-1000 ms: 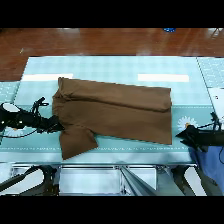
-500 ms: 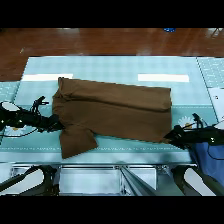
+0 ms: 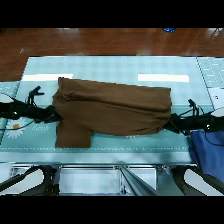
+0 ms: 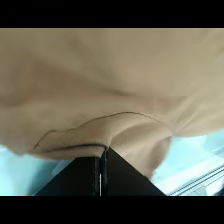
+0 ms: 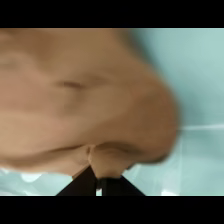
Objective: Fold the shirts.
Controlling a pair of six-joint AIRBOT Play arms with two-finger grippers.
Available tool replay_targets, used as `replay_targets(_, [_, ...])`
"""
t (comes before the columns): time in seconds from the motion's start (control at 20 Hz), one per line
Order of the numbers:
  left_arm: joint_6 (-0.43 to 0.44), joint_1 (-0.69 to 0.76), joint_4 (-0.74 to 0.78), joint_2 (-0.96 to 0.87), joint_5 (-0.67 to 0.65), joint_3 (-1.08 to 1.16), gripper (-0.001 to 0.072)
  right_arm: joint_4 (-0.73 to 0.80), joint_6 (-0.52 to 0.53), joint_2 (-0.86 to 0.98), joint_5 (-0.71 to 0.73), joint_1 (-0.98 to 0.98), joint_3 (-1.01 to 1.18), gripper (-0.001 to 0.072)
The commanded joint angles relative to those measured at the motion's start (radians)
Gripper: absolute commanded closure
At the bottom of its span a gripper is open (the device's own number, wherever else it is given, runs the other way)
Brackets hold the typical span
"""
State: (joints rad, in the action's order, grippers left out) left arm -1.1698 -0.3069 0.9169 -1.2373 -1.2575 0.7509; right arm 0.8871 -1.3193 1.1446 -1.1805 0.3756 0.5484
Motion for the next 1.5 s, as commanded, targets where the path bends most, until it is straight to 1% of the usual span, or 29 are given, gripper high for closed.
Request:
replay_targets(0.0, [-0.043,0.000,-0.051,-0.005,-0.005,0.136,0.0683,-0.018,0.018,0.001,-0.042,-0.003,0.119,0.0687])
replay_targets(0.15, [-0.085,0.016,-0.054,-0.069,0.020,0.278,0.0683,-0.026,0.015,0.002,-0.018,-0.004,0.223,0.0687])
replay_targets(0.35, [-0.172,0.064,-0.054,-0.278,0.011,0.528,0.0684,-0.097,0.036,0.096,-0.001,-0.005,0.336,0.0687])
replay_targets(0.45, [-0.212,0.099,-0.054,-0.400,-0.021,0.676,0.0683,-0.140,0.052,0.169,0.014,-0.005,0.376,0.0687])
replay_targets(0.6, [-0.243,0.153,-0.053,-0.580,-0.076,0.906,0.0683,-0.153,0.057,0.279,0.027,-0.005,0.444,0.0687])
replay_targets(0.75, [-0.315,0.170,-0.053,-0.732,-0.117,1.099,0.0683,-0.154,0.057,0.366,0.042,-0.005,0.515,0.0687])
replay_targets(0.9, [-0.335,0.169,-0.054,-0.819,-0.140,1.192,0.0683,-0.162,0.057,0.441,0.057,-0.005,0.576,0.0687])
replay_targets(1.0, [-0.335,0.170,-0.053,-0.842,-0.140,1.194,0.0673,-0.171,0.057,0.480,0.092,-0.005,0.601,0.0674])
replay_targets(1.05, [-0.335,0.171,-0.053,-0.853,-0.146,1.194,0.0523,-0.183,0.056,0.492,0.120,-0.005,0.603,0.0522])
replay_targets(1.1, [-0.335,0.170,-0.053,-0.857,-0.165,1.194,0.0242,-0.189,0.057,0.495,0.148,-0.005,0.603,0.0294])
replay_targets(1.15, [-0.337,0.163,-0.048,-0.856,-0.179,1.197,0.0200,-0.189,0.058,0.492,0.159,-0.003,0.607,0.0298])
replay_targets(1.25, [-0.422,0.127,0.016,-0.845,-0.224,1.243,0.0201,-0.154,0.053,0.473,0.110,0.031,0.636,0.0298])
replay_targets(1.3, [-0.425,0.103,0.042,-0.825,-0.248,1.268,0.0201,-0.126,0.030,0.452,0.062,0.065,0.653,0.0298])
replay_targets(1.4, [-0.417,0.051,0.110,-0.740,-0.254,1.279,0.0201,-0.059,0.013,0.389,0.000,0.142,0.658,0.0298])
replay_targets(1.45, [-0.409,0.031,0.195,-0.686,-0.254,1.278,0.0201,0.012,-0.013,0.356,-0.018,0.177,0.657,0.0298])
